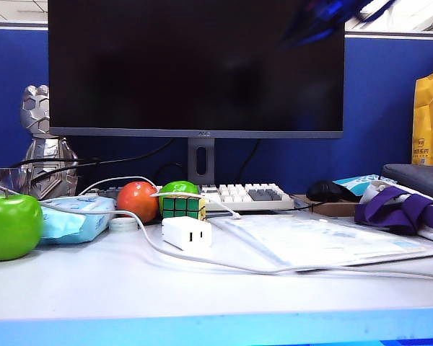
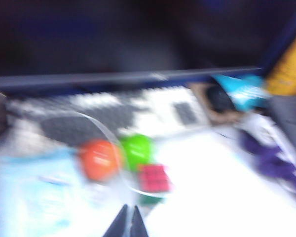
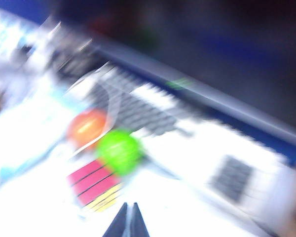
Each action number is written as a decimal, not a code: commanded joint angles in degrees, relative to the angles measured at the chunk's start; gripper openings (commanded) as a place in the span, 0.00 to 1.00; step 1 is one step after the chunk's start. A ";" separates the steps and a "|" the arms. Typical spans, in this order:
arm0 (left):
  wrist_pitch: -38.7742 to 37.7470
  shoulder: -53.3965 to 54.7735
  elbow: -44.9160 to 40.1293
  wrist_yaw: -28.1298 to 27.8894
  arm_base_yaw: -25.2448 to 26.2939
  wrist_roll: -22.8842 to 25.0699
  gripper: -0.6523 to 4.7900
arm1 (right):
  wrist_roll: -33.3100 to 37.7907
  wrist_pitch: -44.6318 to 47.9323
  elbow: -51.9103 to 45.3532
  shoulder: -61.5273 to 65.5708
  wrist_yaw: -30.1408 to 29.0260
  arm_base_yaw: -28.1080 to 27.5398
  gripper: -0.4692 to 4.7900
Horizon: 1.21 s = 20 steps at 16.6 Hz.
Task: Pick up the Type-C charging cable and the charging base, insert one end of the Type-C charger into the corresponding slot on the base, and finally place the plugged-in charger back on the table.
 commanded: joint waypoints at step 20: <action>3.06 1.92 0.31 1.73 -4.00 -1.60 0.11 | -21.33 0.11 10.01 31.39 2.80 7.78 0.67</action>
